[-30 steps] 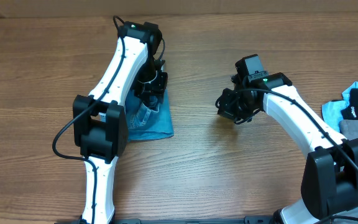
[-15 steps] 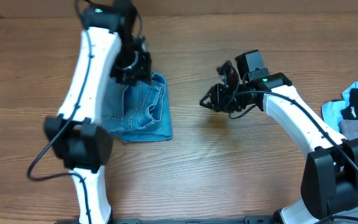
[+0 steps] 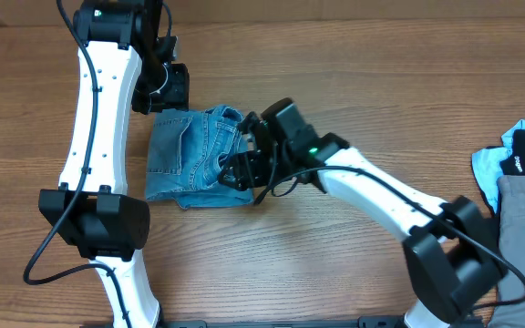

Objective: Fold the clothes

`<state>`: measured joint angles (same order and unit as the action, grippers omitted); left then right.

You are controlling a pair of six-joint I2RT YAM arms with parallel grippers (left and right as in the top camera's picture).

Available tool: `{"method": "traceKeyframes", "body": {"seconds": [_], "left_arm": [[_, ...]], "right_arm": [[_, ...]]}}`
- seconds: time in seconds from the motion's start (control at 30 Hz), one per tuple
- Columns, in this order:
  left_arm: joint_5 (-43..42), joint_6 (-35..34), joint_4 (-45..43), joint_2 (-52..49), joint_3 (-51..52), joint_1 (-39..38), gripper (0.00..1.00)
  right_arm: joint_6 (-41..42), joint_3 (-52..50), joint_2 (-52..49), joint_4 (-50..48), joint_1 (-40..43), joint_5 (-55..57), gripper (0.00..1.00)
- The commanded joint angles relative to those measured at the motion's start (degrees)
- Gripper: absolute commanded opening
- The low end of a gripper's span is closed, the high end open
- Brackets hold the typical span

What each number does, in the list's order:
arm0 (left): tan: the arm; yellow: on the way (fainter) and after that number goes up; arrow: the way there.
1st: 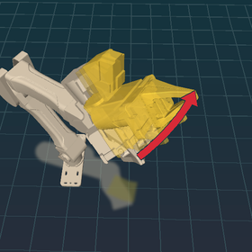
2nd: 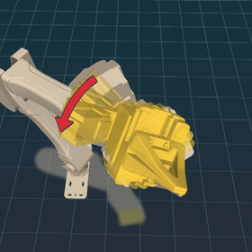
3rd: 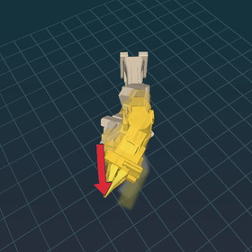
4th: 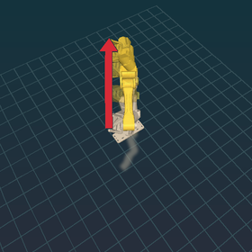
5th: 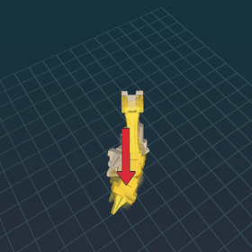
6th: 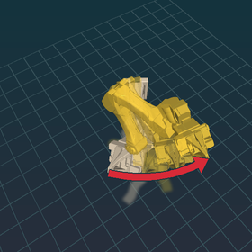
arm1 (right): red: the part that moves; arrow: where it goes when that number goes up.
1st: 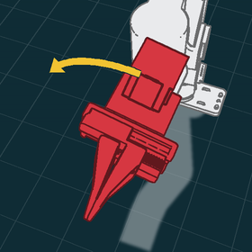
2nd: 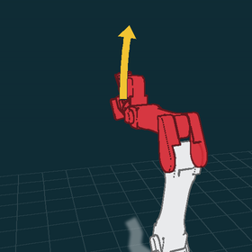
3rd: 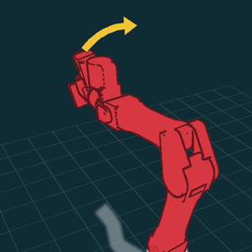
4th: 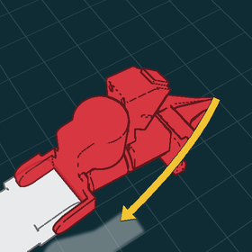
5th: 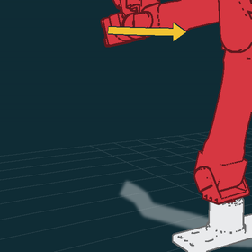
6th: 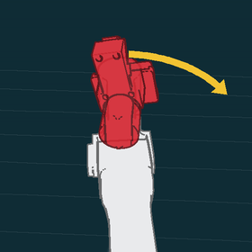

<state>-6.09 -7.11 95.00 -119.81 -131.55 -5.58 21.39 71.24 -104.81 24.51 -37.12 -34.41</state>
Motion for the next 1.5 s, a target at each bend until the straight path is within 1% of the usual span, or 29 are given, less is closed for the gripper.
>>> {"method": "traceKeyframes", "body": {"seconds": [0.0, 0.03, 0.07, 0.1, 0.13, 0.17, 0.33, 0.47, 0.53, 0.63, 0.7, 0.8, 0.83, 0.9, 1.0, 1.03, 1.07, 1.13, 1.2, 1.3, 1.37, 1.47], "left_arm": [[1.7, 1.2, -0.2, -0.8, 0.4, 0.2, 0.53], [1.7, 1.4, -0.3, -0.8, 0.5, 0.2, 0.54], [1.7, 1.4, -0.3, -0.8, 0.6, 0.2, 0.55], [1.6, 1.8, -0.3, -0.8, 0.8, 0.2, 0.55], [1.7, 2.4, -0.4, -0.8, 1.2, 0.2, 0.55], [1.6, 2.9, -0.4, -0.8, 1.7, 0.2, 0.56], [1.6, 2.9, -2.4, -0.8, 6.3, 0.2, 0.56], [0.7, 3.0, -7.0, -0.8, 12.4, 0.2, 0.56], [-1.4, 4.2, -9.6, -0.8, 15.5, 0.2, 0.56], [-2.7, 5.0, -14.5, -0.8, 21.1, 0.2, 0.56], [-2.8, 5.0, -17.4, -0.8, 24.5, 0.2, 0.54], [-2.9, 5.0, -21.6, -0.8, 30.2, 0.2, 0.51], [-2.9, 5.0, -22.8, -0.8, 31.9, 0.2, 0.48], [-2.9, 5.0, -24.6, -0.8, 34.5, 0.2, 0.43], [-3.0, 5.0, -26.8, -0.8, 37.7, 0.2, 0.41], [-3.0, 5.0, -27.2, -0.8, 38.4, 0.2, 0.41], [-2.9, 5.0, -27.6, -0.8, 39.1, 0.2, 0.41], [-3.0, 5.0, -28.0, -0.8, 40.0, 0.2, 0.39], [-3.0, 5.0, -28.2, -0.8, 40.3, 0.2, 0.36], [-3.0, 5.0, -28.3, -0.8, 40.3, 0.2, 0.34], [-3.4, 5.0, -28.5, -0.8, 40.3, 0.2, 0.31], [-4.8, 4.9, -28.7, -0.8, 40.3, 0.2, 0.31]], "right_arm": [[1.4, 0.7, -2.5, -2.0, -1.0, 5.9, 0.6], [1.4, 0.7, -2.8, -2.2, -1.1, 5.9, 0.51], [1.1, 0.7, -3.1, -2.2, -1.1, 5.9, 0.31], [0.9, 0.7, -3.1, -2.0, -1.1, 6.2, 0.19], [1.0, 0.7, -3.1, -1.5, -1.1, 7.0, 0.1], [1.2, 0.7, -3.1, -0.8, -1.0, 8.2, 0.04], [5.5, 0.7, -3.2, 4.5, 0.3, 16.0, 0.04], [9.4, 0.7, -3.6, 7.8, 0.9, 18.3, 0.04], [11.6, 0.7, -3.7, 10.0, 0.9, 18.6, 0.06], [17.2, 0.7, -3.8, 15.8, 0.9, 21.9, 0.06], [20.7, 0.7, -3.8, 20.2, 1.2, 25.6, 0.11], [20.9, 0.8, -3.5, 23.3, 2.4, 26.2, 0.15], [20.6, 0.9, -3.0, 23.9, 3.1, 25.4, 0.16], [18.9, 0.9, -1.8, 24.0, 4.2, 22.8, 0.18], [7.5, 0.9, 1.0, 21.5, 5.6, 12.6, 0.22], [4.6, 0.9, 2.1, 21.3, 5.8, 10.2, 0.24], [3.9, 0.9, 3.9, 21.7, 5.9, 9.2, 0.26], [4.1, 0.9, 6.9, 22.2, 6.0, 9.2, 0.25], [5.4, 0.9, 10.3, 21.0, 6.0, 8.6, 0.14], [5.4, 0.9, 13.6, 15.5, 5.4, 5.8, 0.08], [5.7, 0.8, 13.8, 11.8, 4.7, 5.6, 0.06], [7.4, 0.8, 11.9, 7.6, 3.6, 6.0, 0.06]]}}
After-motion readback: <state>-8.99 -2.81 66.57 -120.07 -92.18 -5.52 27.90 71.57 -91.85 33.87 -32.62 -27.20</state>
